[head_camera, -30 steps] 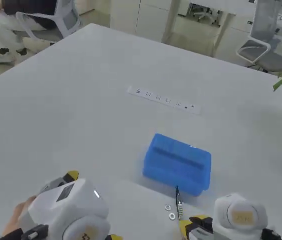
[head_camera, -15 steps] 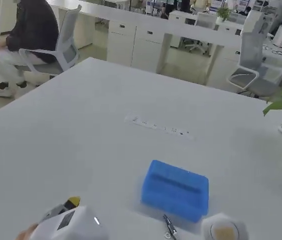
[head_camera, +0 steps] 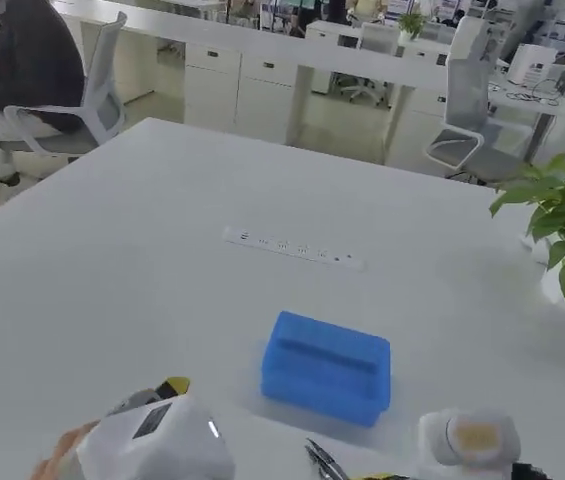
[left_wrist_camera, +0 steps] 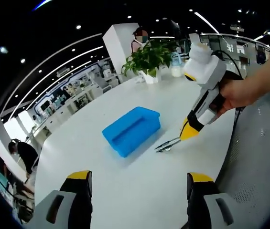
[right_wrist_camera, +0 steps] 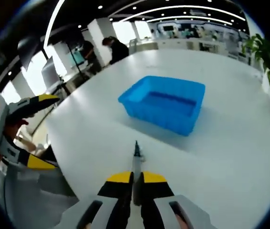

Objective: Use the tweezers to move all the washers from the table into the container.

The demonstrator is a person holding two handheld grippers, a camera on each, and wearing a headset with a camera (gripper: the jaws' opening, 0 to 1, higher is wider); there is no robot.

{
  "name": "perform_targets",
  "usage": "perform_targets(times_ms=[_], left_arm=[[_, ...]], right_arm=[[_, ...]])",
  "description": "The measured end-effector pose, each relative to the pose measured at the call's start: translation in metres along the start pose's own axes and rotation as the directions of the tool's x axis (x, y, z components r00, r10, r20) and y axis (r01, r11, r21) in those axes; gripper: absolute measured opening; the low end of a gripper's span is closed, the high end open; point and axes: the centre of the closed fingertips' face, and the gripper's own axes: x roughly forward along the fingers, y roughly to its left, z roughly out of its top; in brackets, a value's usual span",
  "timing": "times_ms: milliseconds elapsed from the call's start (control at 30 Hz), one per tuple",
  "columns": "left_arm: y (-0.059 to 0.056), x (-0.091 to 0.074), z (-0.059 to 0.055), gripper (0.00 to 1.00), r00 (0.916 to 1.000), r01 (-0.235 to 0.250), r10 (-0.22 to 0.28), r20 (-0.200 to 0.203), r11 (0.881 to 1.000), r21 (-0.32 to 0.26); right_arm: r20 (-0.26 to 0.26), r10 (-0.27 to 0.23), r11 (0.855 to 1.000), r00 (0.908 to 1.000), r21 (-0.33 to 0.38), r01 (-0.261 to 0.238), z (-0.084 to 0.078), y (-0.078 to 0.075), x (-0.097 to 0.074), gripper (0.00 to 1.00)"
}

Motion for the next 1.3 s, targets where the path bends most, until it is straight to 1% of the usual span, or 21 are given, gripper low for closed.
perform_targets(times_ms=[100,200,300,400,433,500,567,600,633,667,767,867,933,1000,1033,1100,1133,1167,1200,1267,1300], left_arm=[[-0.012,0.009,0.011,0.81,0.9983,0.053,-0.055,0.021,0.997,0.061],[-0.024,0.02,0.015,0.77,0.9933,0.112,-0.114,0.017,0.988,0.102],[-0.036,0.033,0.019,0.72,0.9858,0.162,-0.167,0.017,0.974,0.157],[-0.048,0.045,0.021,0.69,0.9784,0.2,-0.206,0.017,0.962,0.187],[-0.053,0.05,0.021,0.68,0.9745,0.216,-0.224,0.015,0.955,0.203],[-0.061,0.056,0.021,0.66,0.968,0.243,-0.251,0.006,0.943,0.228],[-0.068,0.064,0.022,0.64,0.9615,0.264,-0.274,0.011,0.934,0.24],[-0.073,0.067,0.021,0.63,0.955,0.286,-0.297,0.004,0.925,0.25],[-0.077,0.073,0.017,0.62,0.9499,0.306,-0.312,-0.022,0.914,0.264],[-0.078,0.075,0.017,0.62,0.9498,0.306,-0.312,-0.024,0.912,0.272],[-0.089,0.083,0.009,0.62,0.9348,0.349,-0.351,-0.053,0.881,0.32],[-0.094,0.084,0.004,0.61,0.9231,0.381,-0.376,-0.079,0.867,0.323],[-0.098,0.081,0.001,0.6,0.9127,0.406,-0.401,-0.081,0.866,0.293],[-0.104,0.077,-0.004,0.58,0.8974,0.441,-0.429,-0.102,0.866,0.237],[-0.108,0.074,-0.007,0.56,0.886,0.464,-0.449,-0.115,0.862,0.206],[-0.112,0.072,-0.009,0.5,0.8757,0.483,-0.469,-0.114,0.857,0.179],[-0.116,0.069,-0.012,0.48,0.8625,0.505,-0.49,-0.125,0.85,0.148],[-0.119,0.068,-0.013,0.46,0.8532,0.52,-0.505,-0.132,0.845,0.129],[-0.124,0.065,-0.017,0.43,0.8342,0.546,-0.53,-0.152,0.833,0.087],[-0.132,0.064,-0.017,0.4,0.8168,0.568,-0.557,-0.151,0.822,0.041],[-0.133,0.065,-0.016,0.38,0.8161,0.568,-0.557,-0.153,0.822,0.038]], right_arm=[[-0.009,0.018,1.0,0.9998,-0.012,-0.019,0.001,0.003,-0.013,0.02],[-0.023,0.028,0.998,0.9994,-0.058,-0.029,0.002,0.005,-0.023,0.02],[-0.049,0.016,0.995,0.9987,-0.096,-0.02,0.001,0.002,-0.027,0.02],[-0.053,0.028,0.995,0.9982,-0.091,-0.033,0.001,0.002,-0.029,0.02],[-0.022,0.055,0.993,0.9982,-0.104,-0.057,0.008,0.005,-0.029,0.0],[-0.043,0.097,0.993,0.9943,-0.062,-0.1,0.008,0.01,-0.034,0.0],[-0.06,0.074,0.992,0.9955,-0.099,-0.079,0.006,0.005,-0.033,0.0],[-0.068,0.065,0.991,0.9956,-0.114,-0.072,0.004,0.003,-0.032,0.0],[-0.089,0.055,0.989,0.9945,-0.134,-0.067,-0.001,0.001,-0.028,0.0],[-0.096,0.052,0.99,0.994,-0.128,-0.064,-0.004,0.0,-0.026,0.0],[-0.106,0.052,0.989,0.993,-0.132,-0.066,-0.014,0.0,-0.021,0.0],[-0.115,0.048,0.991,0.9923,-0.117,-0.062,-0.023,0.0,-0.021,0.0],[-0.107,0.042,0.993,0.9934,-0.107,-0.054,-0.026,-0.001,-0.024,0.0],[-0.085,0.03,0.994,0.996,-0.098,-0.038,-0.027,-0.004,-0.029,0.0],[-0.075,0.024,0.995,0.9969,-0.095,-0.031,-0.027,-0.005,-0.032,0.0],[-0.067,0.014,0.996,0.9977,-0.09,-0.02,-0.028,-0.008,-0.036,0.0],[-0.061,0.008,0.996,0.9981,-0.088,-0.014,-0.029,-0.009,-0.038,0.0],[-0.058,0.006,0.996,0.9983,-0.087,-0.011,-0.03,-0.009,-0.04,0.0],[-0.054,-0.003,0.996,0.9985,-0.087,-0.002,-0.031,-0.011,-0.041,0.0],[-0.045,-0.026,0.996,0.9987,-0.089,0.022,-0.031,-0.014,-0.045,0.0],[-0.04,-0.033,0.996,0.9987,-0.089,0.029,-0.032,-0.015,-0.047,0.0]])
